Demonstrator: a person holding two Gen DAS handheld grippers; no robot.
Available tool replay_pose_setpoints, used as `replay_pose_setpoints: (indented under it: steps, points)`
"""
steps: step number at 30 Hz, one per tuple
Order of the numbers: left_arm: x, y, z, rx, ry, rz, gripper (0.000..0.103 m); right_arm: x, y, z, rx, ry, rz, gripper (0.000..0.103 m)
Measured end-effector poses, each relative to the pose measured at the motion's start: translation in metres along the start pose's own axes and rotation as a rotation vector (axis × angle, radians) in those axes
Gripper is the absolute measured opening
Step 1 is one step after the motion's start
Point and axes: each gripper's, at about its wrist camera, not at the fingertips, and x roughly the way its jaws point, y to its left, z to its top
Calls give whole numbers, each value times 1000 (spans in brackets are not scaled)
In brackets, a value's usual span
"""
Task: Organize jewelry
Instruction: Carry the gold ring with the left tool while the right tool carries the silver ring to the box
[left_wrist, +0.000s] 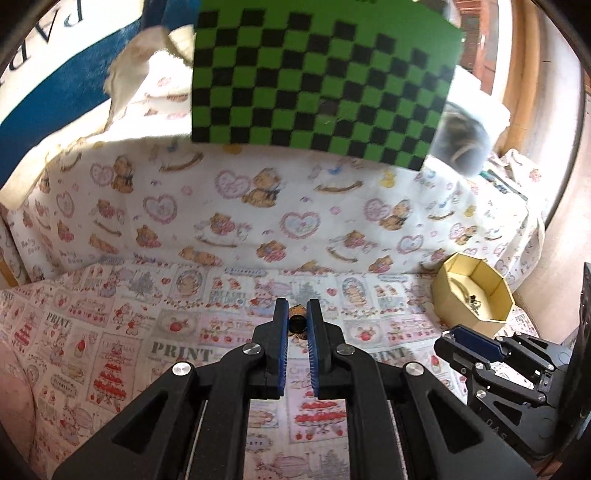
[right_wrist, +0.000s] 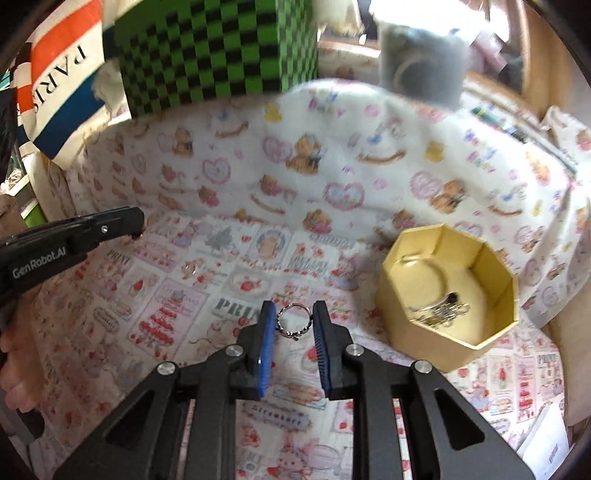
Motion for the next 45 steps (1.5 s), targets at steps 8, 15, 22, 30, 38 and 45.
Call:
replay_pose_setpoints:
  steps: [8,15,22,30,38,45]
  points:
    - [-13,-19,-4,61,-75,19,9,-20,-22,-5,15,-77,5,19]
    - [-19,-32,-7,94,-92,26,9,-38,-28,10,31,-167,17,19]
    - [-46,-57,-11,131,-151,-29,9,-66,-39,16,59,-271,-13,19]
    - [-73,-80,0,202,-218,-31,9,-84,-52,22,82,-334,-26,19]
    - [-34,-117,39,182,-78,-145,9,-73,-109,25,266,-297,1,19]
    - [7,-154,32,198,-36,-218,9,-48,-152,17,410,-224,-8,19]
